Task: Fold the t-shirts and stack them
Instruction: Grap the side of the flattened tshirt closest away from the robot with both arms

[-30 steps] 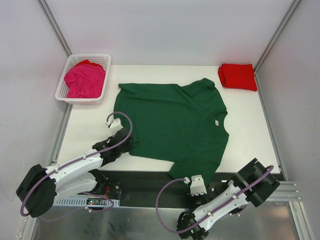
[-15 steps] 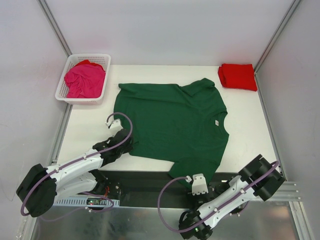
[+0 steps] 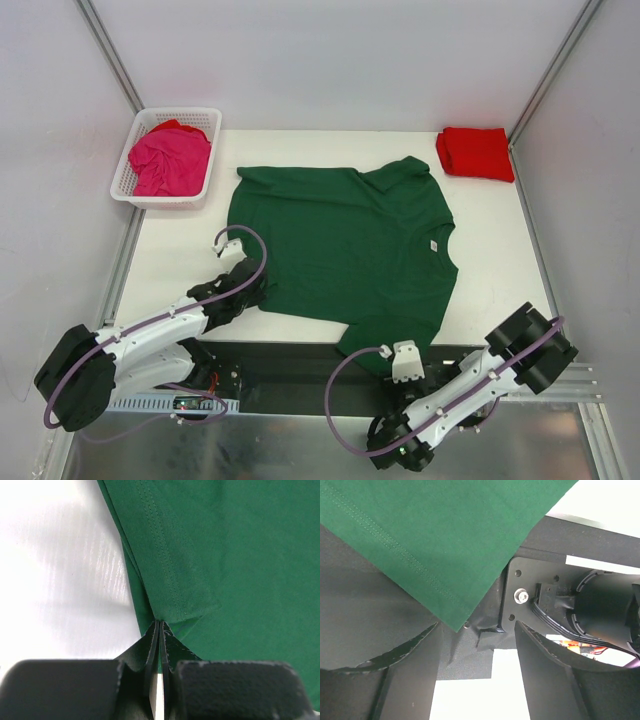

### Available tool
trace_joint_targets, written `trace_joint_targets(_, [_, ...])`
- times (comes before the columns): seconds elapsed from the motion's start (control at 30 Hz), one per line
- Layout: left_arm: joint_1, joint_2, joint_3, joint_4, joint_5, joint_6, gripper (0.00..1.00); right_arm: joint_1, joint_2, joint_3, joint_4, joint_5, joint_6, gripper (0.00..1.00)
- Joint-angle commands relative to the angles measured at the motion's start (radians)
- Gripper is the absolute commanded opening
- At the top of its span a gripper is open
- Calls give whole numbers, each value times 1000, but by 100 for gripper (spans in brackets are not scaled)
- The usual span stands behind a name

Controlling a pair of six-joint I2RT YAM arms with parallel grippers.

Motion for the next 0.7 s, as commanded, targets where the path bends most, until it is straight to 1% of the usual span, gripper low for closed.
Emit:
trace_joint_targets(0.0, [-14, 6, 22, -3, -33, 1, 0, -11, -15, 4, -124, 25, 25, 63])
trace_joint_targets(0.23, [-13, -1, 14, -4, -31, 0, 0, -19, -4, 23, -104, 30, -21, 63])
trace_joint_targets(0.5, [-11, -21, -5, -4, -34, -6, 0, -42, 55, 67, -55, 42, -94, 63])
trace_joint_targets(0.67, [-13, -26, -10, -4, -36, -3, 0, -51, 62, 61, -33, 47, -98, 63])
